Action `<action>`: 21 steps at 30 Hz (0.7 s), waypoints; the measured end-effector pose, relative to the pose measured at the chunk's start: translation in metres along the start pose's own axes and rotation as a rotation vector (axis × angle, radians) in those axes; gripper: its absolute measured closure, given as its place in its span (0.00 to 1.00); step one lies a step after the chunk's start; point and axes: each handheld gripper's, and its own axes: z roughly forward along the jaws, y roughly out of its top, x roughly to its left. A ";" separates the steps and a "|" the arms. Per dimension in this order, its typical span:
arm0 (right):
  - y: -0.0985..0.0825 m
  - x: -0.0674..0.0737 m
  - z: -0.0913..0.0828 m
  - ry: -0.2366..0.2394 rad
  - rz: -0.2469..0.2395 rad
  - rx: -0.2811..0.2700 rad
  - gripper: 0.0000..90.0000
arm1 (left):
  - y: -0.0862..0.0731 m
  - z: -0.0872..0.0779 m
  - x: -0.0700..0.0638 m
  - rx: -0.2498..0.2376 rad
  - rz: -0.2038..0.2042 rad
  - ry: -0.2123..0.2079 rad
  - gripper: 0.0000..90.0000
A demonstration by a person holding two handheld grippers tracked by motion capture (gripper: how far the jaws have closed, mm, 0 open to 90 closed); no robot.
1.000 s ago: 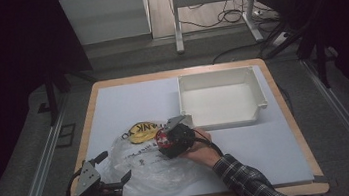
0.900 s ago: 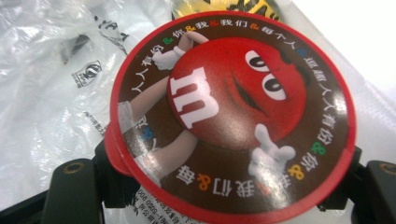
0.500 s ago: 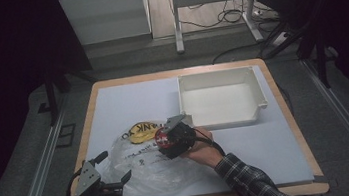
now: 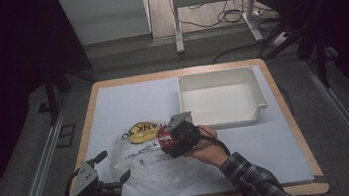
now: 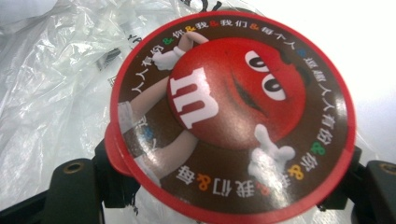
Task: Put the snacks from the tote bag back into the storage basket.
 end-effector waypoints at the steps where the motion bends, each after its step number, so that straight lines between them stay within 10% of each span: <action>1: 0.000 0.000 -0.001 0.002 -0.001 -0.001 0.29 | 0.000 0.000 0.000 0.000 0.000 0.000 0.01; 21: -0.012 -0.008 -0.026 -0.015 0.001 -0.006 0.29 | 0.000 0.000 -0.001 0.010 0.010 0.005 0.01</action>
